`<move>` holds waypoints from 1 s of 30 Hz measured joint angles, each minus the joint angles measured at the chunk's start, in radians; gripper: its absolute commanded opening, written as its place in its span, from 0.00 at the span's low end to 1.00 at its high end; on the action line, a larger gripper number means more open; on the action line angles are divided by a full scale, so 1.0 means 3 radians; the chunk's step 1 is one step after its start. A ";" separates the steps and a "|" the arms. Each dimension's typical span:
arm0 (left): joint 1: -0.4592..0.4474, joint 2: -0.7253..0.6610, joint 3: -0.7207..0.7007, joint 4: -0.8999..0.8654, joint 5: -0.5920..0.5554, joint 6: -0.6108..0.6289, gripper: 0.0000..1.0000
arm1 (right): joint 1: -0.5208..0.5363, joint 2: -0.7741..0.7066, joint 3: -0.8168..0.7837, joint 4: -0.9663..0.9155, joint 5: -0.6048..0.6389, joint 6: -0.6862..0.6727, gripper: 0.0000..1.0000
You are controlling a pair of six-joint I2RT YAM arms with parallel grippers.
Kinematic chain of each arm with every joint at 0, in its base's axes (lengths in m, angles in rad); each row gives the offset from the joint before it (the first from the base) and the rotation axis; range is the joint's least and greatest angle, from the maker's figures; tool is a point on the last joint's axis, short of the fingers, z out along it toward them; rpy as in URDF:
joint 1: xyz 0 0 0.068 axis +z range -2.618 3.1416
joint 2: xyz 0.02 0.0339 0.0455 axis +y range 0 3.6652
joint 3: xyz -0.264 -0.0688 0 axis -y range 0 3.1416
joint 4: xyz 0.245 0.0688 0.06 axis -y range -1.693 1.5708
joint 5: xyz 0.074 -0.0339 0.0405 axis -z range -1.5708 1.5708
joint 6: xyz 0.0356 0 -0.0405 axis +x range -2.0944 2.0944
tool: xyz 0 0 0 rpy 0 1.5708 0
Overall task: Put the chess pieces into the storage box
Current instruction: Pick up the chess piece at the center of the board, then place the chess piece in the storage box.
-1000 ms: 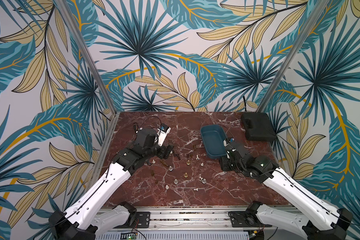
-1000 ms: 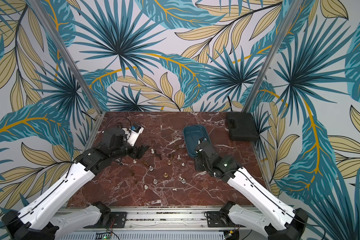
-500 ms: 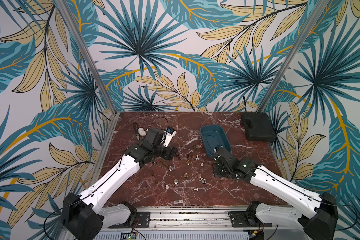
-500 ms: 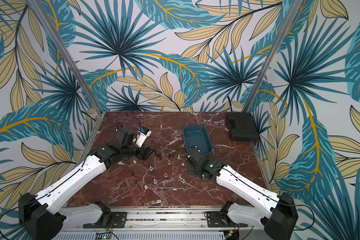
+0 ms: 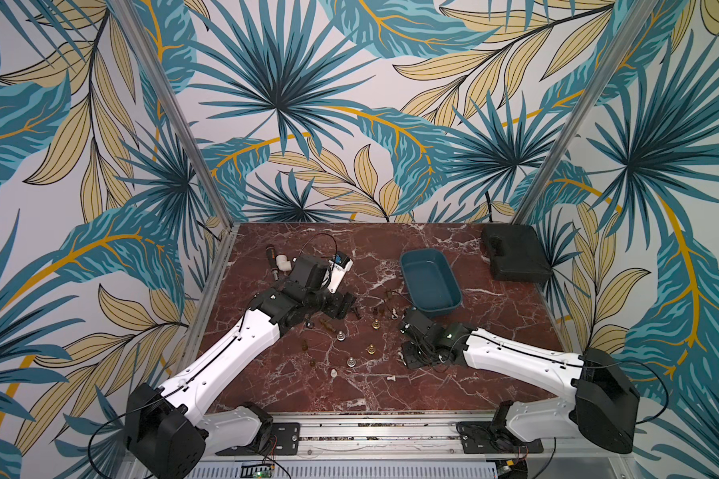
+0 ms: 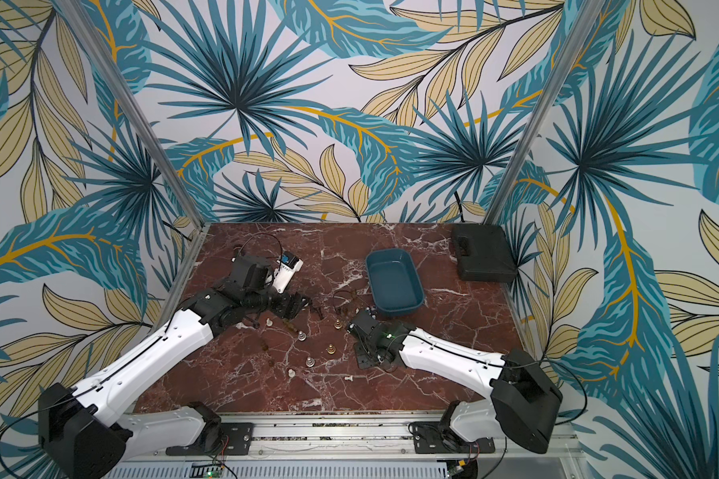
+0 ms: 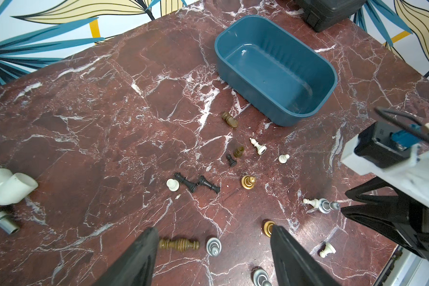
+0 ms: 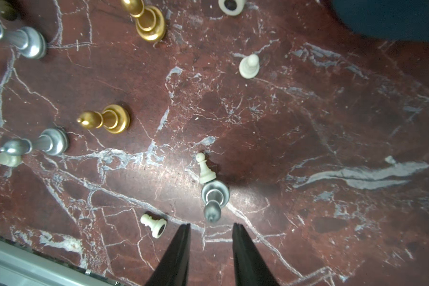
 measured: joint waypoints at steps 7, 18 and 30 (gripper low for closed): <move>0.0000 0.0003 0.0000 0.0006 -0.0031 0.0000 0.76 | 0.0000 0.0186 -0.0014 0.0062 -0.0003 0.0020 0.30; 0.0000 0.0003 0.0000 0.0005 -0.0064 0.0000 0.76 | 0.0001 0.0224 -0.0038 0.0078 0.0000 0.0046 0.16; 0.0000 0.0003 0.0000 0.0004 -0.0052 -0.0004 0.75 | 0.0003 -0.0262 0.0207 -0.0454 0.0011 0.0019 0.07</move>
